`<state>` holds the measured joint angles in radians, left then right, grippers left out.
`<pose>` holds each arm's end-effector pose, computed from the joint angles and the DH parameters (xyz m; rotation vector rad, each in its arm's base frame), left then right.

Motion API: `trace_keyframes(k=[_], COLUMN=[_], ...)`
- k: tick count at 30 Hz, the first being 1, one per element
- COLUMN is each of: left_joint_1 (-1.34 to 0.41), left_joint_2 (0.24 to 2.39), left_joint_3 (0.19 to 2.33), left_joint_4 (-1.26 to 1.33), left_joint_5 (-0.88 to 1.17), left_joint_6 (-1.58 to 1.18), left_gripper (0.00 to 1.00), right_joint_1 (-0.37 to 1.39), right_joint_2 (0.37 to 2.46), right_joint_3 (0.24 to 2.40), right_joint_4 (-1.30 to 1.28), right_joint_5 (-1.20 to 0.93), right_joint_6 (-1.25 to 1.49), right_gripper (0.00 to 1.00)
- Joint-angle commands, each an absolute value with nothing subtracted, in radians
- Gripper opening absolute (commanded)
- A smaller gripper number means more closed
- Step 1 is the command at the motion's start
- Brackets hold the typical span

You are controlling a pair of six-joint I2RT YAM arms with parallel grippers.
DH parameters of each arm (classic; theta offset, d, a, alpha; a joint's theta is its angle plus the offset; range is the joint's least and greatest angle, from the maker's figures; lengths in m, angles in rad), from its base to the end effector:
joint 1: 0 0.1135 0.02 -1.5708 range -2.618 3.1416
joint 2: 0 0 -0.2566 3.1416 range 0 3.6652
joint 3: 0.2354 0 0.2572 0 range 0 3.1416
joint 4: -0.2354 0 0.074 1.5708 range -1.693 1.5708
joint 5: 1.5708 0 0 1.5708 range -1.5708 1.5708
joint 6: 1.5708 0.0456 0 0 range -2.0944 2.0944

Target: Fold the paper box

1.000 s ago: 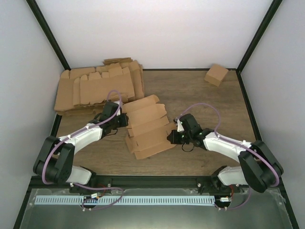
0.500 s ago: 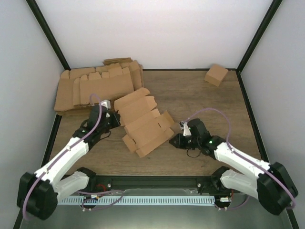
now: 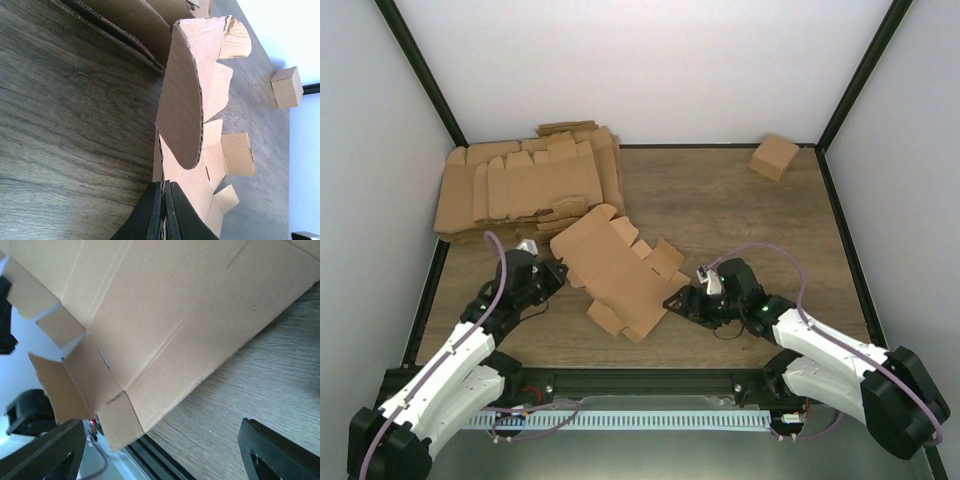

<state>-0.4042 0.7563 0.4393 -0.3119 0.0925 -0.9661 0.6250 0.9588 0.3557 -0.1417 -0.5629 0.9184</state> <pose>0.1696 -0.0771 0.1984 -0.5943 2.2578 -0.8357 0.1442 0.1340 0.1548 0.0543 2.6228 1.3346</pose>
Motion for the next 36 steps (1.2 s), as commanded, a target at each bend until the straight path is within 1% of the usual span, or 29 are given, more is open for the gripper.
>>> trace_keyframes(k=[1,4,10,16,23,29,33,34,36], left_joint_1=[-0.402,-0.402,-0.402,-0.401,-0.402,-0.402,-0.401,-0.401,-0.401], left_joint_2=[0.727,0.725,0.735,0.736,0.745,0.753,0.752,0.751,0.748], left_joint_3=[0.439,0.439,0.439,0.427,0.419,0.422,0.425,0.426,0.426], left_joint_4=[-0.309,-0.317,-0.322,-0.318,-0.304,-0.307,-0.318,-0.321,-0.330], left_joint_5=[0.105,0.102,0.111,0.117,0.125,0.130,0.131,0.128,0.126], left_joint_6=[-1.009,-0.998,-1.006,-1.012,-1.009,-1.002,-0.993,-0.991,-0.992], left_gripper=[0.04,0.04,0.04,0.04,0.04,0.04,0.04,0.04,0.04], right_joint_1=[0.632,0.633,0.634,0.634,0.643,0.644,0.643,0.644,0.644], right_joint_2=[0.985,1.036,1.127,1.159,1.257,1.403,1.450,1.449,1.436], right_joint_3=[0.370,0.376,0.356,0.292,0.314,0.360,0.385,0.393,0.413], right_joint_4=[-0.087,-0.070,-0.029,0.106,0.173,0.268,0.320,0.323,0.298], right_joint_5=[-0.575,-0.573,-0.592,-0.595,-0.563,-0.597,-0.637,-0.642,-0.637], right_joint_6=[0.981,1.022,1.091,1.203,1.262,1.244,1.249,1.247,1.234], right_gripper=[0.89,0.89,0.83,0.71,0.61,0.59,0.58,0.56,0.49])
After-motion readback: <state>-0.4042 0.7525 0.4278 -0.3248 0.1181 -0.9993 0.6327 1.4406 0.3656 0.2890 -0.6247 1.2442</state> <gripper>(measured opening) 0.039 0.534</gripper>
